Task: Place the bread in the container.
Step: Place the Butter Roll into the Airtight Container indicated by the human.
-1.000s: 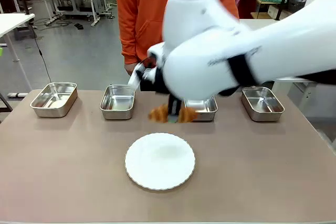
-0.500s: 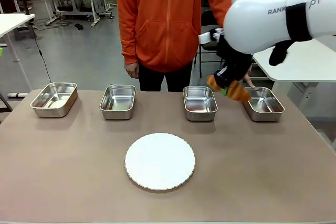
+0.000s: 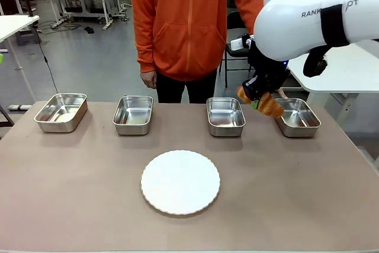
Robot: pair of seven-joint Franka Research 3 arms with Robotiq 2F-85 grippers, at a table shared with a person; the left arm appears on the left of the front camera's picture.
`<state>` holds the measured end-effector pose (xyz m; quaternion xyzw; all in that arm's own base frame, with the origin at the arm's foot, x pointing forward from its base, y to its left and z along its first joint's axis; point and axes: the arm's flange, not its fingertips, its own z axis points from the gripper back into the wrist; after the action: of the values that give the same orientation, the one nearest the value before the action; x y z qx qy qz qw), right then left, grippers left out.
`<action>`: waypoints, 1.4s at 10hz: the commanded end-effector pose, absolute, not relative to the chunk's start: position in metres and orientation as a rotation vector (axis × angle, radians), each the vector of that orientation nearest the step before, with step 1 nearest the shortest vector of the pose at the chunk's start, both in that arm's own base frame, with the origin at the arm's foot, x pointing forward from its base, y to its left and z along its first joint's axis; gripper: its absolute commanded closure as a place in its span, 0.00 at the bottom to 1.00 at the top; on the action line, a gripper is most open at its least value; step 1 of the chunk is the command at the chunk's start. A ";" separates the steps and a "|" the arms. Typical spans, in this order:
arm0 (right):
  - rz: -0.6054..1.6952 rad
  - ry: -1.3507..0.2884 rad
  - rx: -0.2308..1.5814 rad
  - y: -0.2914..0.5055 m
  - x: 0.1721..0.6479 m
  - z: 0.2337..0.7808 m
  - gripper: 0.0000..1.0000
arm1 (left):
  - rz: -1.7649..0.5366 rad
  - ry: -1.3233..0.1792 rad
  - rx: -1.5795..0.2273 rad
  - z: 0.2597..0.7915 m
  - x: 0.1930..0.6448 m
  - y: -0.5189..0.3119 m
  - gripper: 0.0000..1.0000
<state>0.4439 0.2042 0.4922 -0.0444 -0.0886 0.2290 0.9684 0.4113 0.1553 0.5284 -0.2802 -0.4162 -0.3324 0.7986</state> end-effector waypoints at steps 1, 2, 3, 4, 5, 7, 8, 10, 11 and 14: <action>0.493 -0.190 -0.093 0.200 0.444 0.496 0.66 | -0.716 -0.898 -0.601 0.529 0.410 0.154 0.00; 0.463 -0.179 -0.090 0.204 0.444 0.492 0.66 | -0.716 -0.898 -0.601 0.529 0.410 0.154 0.00; 0.261 -0.188 -0.039 0.178 0.477 0.498 0.66 | -0.716 -0.898 -0.601 0.529 0.410 0.154 0.00; 0.141 -0.214 -0.012 0.156 0.490 0.501 0.66 | -0.716 -0.898 -0.601 0.529 0.410 0.154 0.00; 0.029 -0.249 -0.013 0.136 0.497 0.501 0.66 | -0.716 -0.898 -0.601 0.529 0.410 0.154 0.00; -0.169 -0.298 -0.026 0.091 0.519 0.495 0.66 | -0.716 -0.898 -0.601 0.529 0.410 0.154 0.00; -0.212 -0.300 -0.045 0.074 0.533 0.487 0.66 | -0.716 -0.898 -0.601 0.529 0.410 0.154 0.00; -0.242 -0.284 -0.063 0.041 0.558 0.462 0.66 | -0.716 -0.898 -0.601 0.529 0.410 0.154 0.00; -0.226 -0.279 -0.048 0.032 0.564 0.449 0.66 | -0.716 -0.898 -0.601 0.529 0.410 0.154 0.00; -0.231 -0.265 -0.030 0.030 0.552 0.452 0.66 | -0.716 -0.898 -0.601 0.529 0.410 0.154 0.00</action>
<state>0.5601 0.0260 0.4363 -0.0185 -0.1276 -0.1140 0.9851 0.4114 0.1554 0.5283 -0.2802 -0.4162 -0.3323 0.7987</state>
